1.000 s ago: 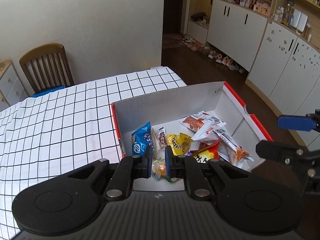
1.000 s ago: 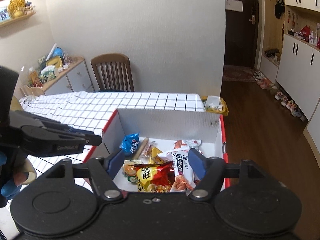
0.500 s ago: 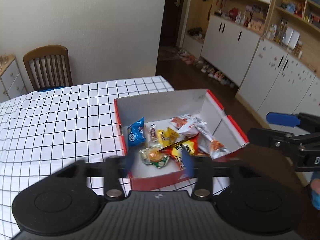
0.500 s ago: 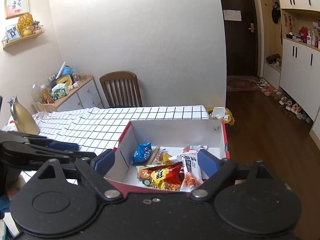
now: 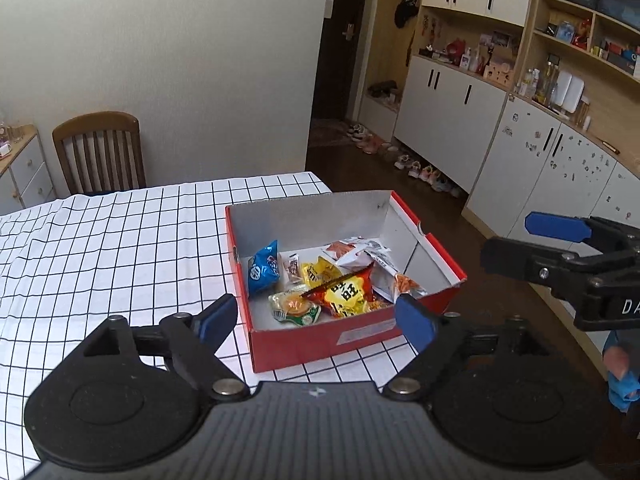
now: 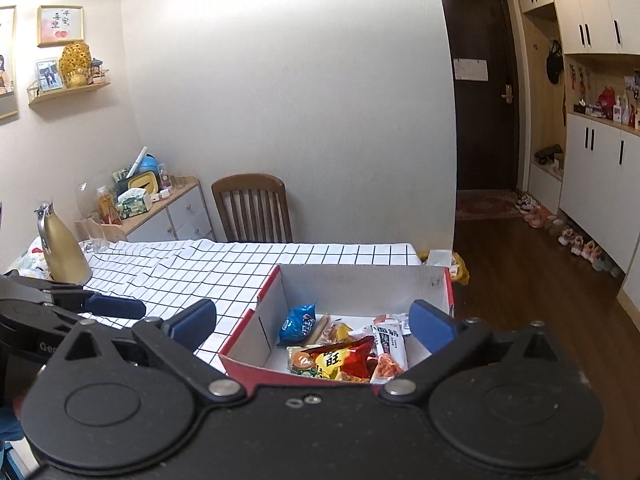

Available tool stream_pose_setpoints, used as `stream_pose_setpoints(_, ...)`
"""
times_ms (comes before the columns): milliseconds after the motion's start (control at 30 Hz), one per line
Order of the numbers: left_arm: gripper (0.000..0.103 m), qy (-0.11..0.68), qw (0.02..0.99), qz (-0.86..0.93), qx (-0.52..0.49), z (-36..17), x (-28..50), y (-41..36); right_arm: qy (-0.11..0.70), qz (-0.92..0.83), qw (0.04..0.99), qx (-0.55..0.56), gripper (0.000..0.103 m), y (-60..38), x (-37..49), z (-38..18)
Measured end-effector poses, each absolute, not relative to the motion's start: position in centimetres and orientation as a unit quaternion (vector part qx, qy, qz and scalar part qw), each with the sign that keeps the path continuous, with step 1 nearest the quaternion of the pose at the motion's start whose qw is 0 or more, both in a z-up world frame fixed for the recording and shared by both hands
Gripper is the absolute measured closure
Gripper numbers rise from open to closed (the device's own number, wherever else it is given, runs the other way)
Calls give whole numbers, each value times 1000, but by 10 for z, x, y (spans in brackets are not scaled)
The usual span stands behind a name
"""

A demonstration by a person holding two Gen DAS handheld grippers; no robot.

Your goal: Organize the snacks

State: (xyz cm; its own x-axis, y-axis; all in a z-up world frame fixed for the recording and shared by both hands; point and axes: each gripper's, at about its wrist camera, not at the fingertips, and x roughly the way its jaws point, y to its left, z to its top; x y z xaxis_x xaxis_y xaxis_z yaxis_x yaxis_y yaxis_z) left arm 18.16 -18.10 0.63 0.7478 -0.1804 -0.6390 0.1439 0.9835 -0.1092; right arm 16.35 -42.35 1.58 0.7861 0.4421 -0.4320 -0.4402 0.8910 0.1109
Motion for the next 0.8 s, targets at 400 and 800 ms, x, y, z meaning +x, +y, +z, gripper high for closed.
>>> stream_pose_setpoints(400,2,329,940,-77,-42,7,159,-176,212,223,951,20,0,-427,147,14)
stream_pose_setpoints(800,2,319,944,-78,-42,12,159,-173,227,206,952,25,0,-427,145,11)
